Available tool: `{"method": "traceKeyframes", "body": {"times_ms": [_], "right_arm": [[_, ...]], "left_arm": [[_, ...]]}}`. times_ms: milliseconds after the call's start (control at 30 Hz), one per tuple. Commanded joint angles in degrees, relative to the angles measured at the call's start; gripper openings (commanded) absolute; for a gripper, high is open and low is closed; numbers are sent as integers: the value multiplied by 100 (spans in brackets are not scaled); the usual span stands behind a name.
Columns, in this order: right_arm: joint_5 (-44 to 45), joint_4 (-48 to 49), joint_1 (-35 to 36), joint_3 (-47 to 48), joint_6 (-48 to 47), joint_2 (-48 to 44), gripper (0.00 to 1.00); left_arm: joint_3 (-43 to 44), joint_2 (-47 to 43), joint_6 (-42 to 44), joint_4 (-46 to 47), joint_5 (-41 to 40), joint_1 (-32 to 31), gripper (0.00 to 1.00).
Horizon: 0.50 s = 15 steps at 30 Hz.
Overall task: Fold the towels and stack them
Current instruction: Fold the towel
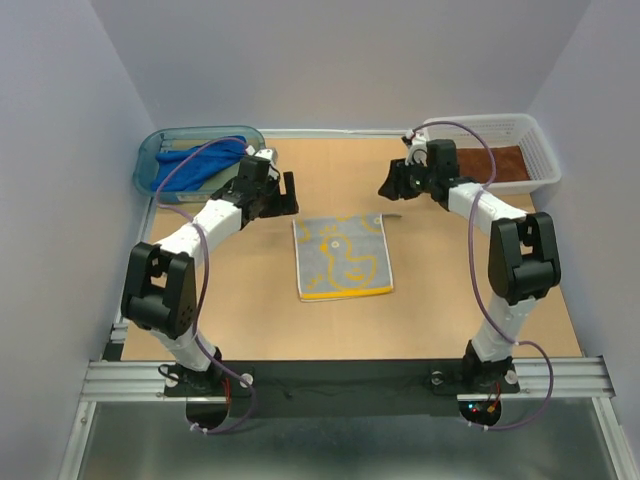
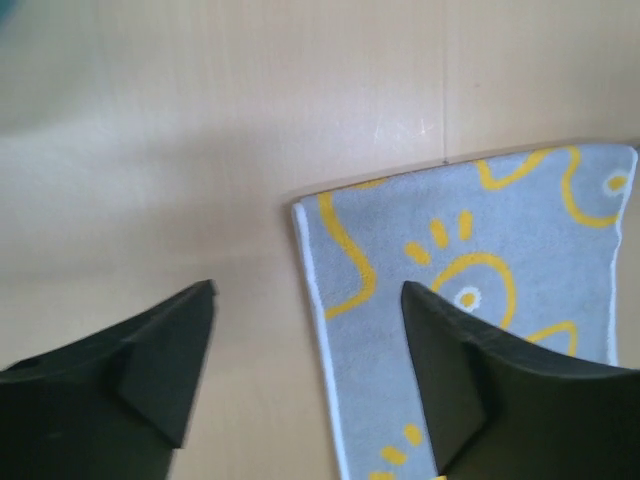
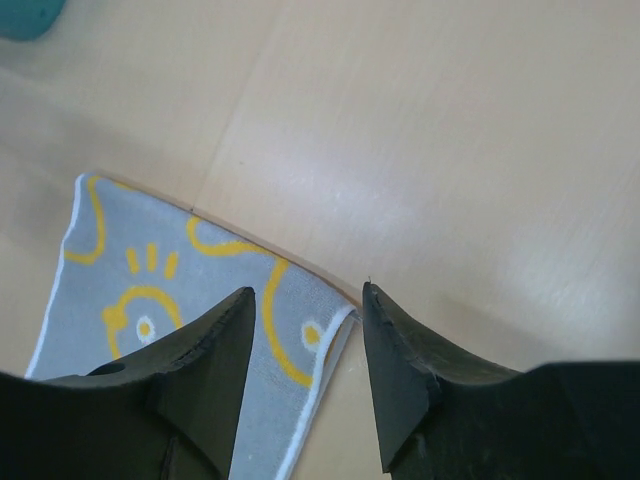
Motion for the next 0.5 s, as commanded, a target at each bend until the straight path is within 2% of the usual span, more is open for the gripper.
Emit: {"method": "traceKeyframes", "body": {"times_ms": [0, 200, 467], "right_arm": [[-538, -1304, -11, 730, -1553, 233, 53], [-565, -2150, 94, 1539, -2196, 884, 53], [-441, -2537, 270, 1970, -2451, 1500, 52]], "left_arm": [[-270, -623, 949, -140, -472, 34, 95], [-702, -976, 1513, 185, -315, 35, 96], [-675, -695, 1628, 71, -324, 43, 92]]}}
